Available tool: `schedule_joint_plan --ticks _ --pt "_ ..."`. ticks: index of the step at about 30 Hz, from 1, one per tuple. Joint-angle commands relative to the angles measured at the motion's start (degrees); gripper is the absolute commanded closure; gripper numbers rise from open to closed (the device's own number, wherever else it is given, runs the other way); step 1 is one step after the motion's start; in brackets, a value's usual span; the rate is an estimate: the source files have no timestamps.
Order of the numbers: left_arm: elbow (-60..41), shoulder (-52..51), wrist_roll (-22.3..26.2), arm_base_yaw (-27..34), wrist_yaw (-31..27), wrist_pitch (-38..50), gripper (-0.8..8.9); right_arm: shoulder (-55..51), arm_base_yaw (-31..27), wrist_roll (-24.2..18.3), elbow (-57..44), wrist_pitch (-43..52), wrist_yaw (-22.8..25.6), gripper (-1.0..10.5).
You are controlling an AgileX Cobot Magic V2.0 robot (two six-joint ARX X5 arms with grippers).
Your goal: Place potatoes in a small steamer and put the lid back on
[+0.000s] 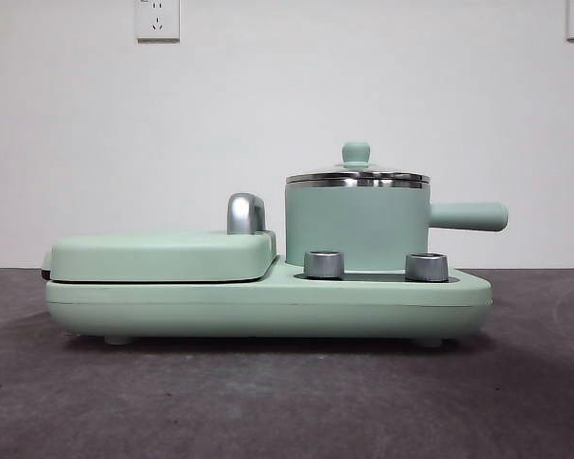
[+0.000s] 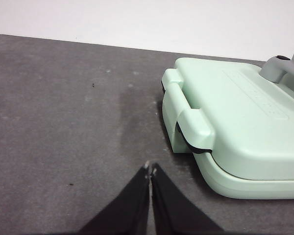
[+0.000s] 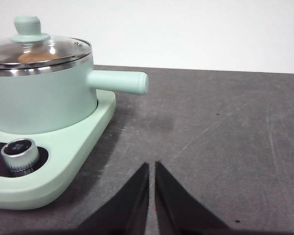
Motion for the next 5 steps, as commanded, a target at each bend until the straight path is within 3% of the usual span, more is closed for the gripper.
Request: schedule_joint_plan --ticks 1,5 --pt "-0.6 -0.1 0.0 0.0 0.0 -0.5 8.07 0.0 0.0 0.7 -0.3 0.6 0.0 9.3" --pt "-0.6 -0.1 0.0 0.0 0.0 -0.5 8.07 0.0 0.0 0.7 -0.3 0.6 0.0 9.3"
